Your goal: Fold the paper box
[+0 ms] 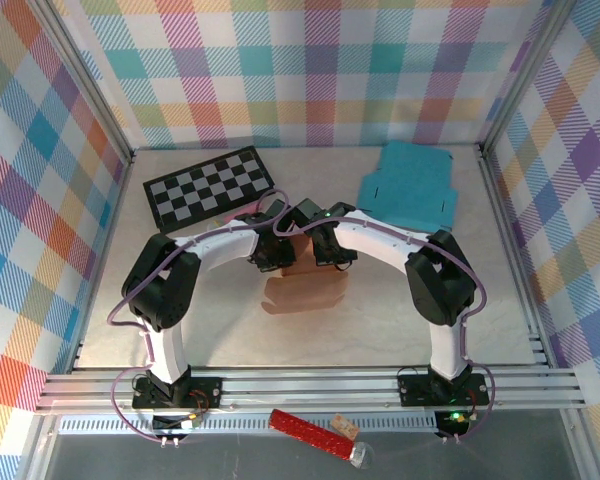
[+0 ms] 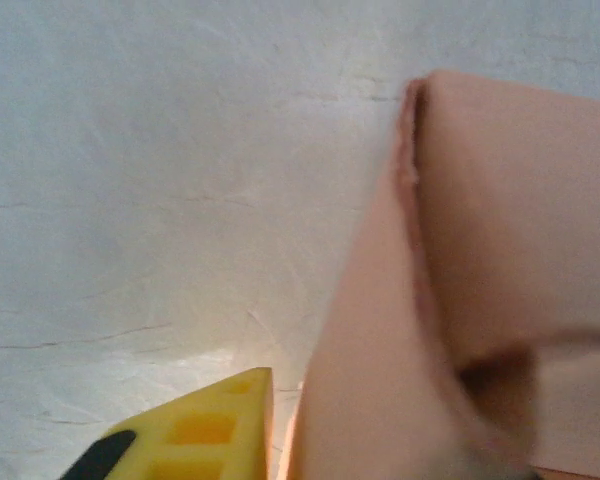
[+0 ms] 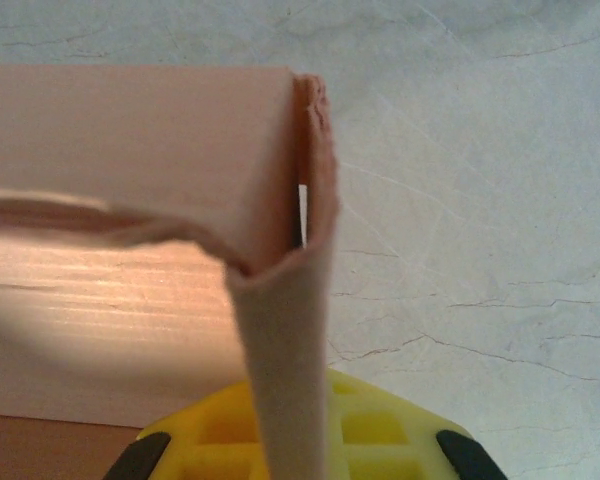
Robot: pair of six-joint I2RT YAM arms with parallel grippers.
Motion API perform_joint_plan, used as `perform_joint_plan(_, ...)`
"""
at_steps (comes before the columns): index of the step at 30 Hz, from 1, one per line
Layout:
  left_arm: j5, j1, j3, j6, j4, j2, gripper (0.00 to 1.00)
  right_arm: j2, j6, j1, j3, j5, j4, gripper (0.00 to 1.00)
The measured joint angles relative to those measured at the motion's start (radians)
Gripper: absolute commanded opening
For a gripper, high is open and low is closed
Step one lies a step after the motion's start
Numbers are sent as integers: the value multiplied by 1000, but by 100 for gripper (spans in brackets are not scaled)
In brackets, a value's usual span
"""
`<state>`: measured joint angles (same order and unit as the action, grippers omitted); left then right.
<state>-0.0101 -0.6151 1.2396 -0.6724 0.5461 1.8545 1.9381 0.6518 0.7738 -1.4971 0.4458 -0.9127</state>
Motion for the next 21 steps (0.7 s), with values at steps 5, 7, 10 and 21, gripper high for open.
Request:
perform_joint_plan(5,37,-2,-7,13,1,-51,38,-7,0,0,0,14,-8,0)
perform_joint_plan(7,37,-2,-5,23,2,-62,38,-7,-1,0,0,17,-7,0)
perform_joint_plan(10,35,-2,-2,38,3,-62,38,-7,-1,0,0,17,-8,0)
perform_joint_plan(21,28,4,24,90,0,-58,33,-7,-1,0,0,17,-8,0)
